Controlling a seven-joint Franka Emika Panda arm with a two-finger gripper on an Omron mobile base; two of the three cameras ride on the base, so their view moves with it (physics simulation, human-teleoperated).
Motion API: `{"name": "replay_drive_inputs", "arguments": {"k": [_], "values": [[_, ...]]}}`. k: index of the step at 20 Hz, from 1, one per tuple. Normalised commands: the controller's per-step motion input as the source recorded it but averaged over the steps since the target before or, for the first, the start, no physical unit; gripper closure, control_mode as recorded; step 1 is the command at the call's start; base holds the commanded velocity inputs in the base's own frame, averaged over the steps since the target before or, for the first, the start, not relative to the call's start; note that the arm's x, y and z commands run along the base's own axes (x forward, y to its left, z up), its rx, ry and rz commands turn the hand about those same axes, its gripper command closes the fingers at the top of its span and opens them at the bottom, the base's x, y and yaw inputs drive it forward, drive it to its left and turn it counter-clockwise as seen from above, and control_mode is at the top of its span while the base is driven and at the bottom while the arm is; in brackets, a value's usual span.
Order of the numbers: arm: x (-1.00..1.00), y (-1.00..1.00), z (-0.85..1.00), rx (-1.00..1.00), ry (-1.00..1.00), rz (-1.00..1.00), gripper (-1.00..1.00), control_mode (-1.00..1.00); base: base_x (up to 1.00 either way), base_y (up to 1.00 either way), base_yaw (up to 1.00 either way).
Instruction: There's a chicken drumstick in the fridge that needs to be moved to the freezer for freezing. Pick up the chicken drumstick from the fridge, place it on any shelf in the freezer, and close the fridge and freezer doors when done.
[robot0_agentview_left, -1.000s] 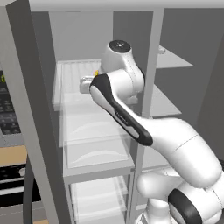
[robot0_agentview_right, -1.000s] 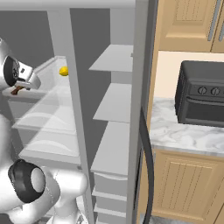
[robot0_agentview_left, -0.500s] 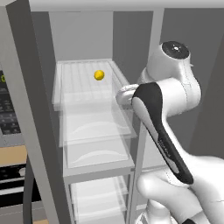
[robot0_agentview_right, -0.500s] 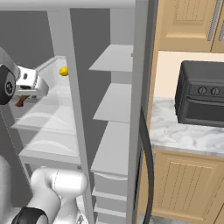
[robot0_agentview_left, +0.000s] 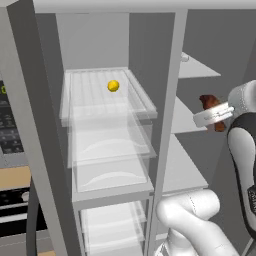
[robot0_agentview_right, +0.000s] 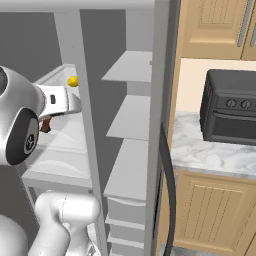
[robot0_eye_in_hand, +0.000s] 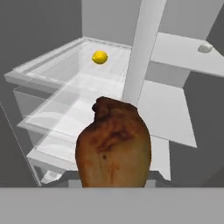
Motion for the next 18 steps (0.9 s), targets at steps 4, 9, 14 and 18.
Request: {"name": "replay_drive_inputs", "arguments": {"k": [4, 9, 14, 18], "values": [[0.00, -0.53, 0.59, -0.02, -0.13, 0.00, 1.00, -1.00, 0.00, 0.00, 0.00], [0.03, -0.42, 0.45, 0.00, 0.00, -0.01, 1.00, -1.00, 0.00, 0.00, 0.00], [0.42, -0.31, 0.05, 0.00, -0.05, -0.04, 1.00, -1.00, 0.00, 0.00, 0.00], [0.58, -0.09, -0.08, 0.00, -0.26, 0.00, 1.00, -1.00, 0.00, 0.00, 0.00]]}}
